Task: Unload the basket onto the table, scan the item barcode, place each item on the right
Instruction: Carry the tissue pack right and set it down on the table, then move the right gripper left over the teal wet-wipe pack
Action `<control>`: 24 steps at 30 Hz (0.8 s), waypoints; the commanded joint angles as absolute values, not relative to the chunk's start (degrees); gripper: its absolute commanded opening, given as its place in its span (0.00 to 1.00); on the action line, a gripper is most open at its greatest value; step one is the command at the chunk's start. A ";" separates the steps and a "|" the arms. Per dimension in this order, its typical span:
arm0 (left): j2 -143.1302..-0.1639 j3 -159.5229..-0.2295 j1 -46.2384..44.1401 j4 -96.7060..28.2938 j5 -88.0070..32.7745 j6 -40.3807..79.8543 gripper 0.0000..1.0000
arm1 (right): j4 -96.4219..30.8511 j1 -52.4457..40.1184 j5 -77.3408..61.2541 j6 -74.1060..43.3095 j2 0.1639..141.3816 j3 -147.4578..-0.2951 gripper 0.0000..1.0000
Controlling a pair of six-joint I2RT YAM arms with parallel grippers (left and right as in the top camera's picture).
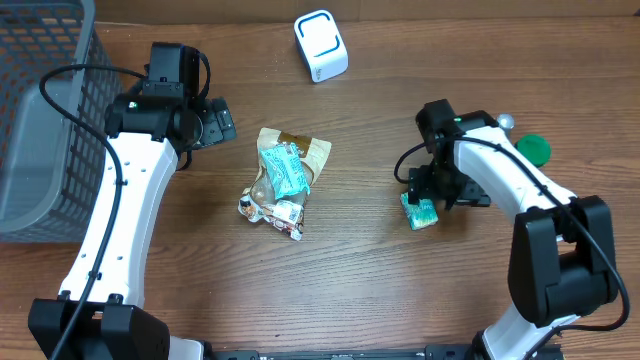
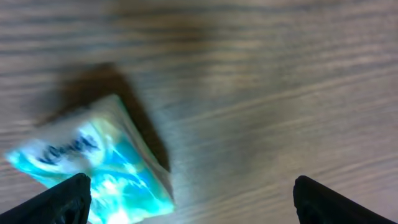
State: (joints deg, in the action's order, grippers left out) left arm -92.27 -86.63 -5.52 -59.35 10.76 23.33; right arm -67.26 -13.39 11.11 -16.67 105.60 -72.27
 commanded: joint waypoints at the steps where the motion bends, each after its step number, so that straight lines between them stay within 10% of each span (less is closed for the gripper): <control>1: -92.20 -87.22 -5.69 -59.35 10.92 21.82 1.00 | -68.49 -13.54 9.78 -18.04 105.14 -75.81 1.00; 24: -92.20 -87.22 -5.69 -59.35 10.92 21.82 0.99 | -66.76 -16.49 -15.86 -17.63 97.51 -86.39 1.00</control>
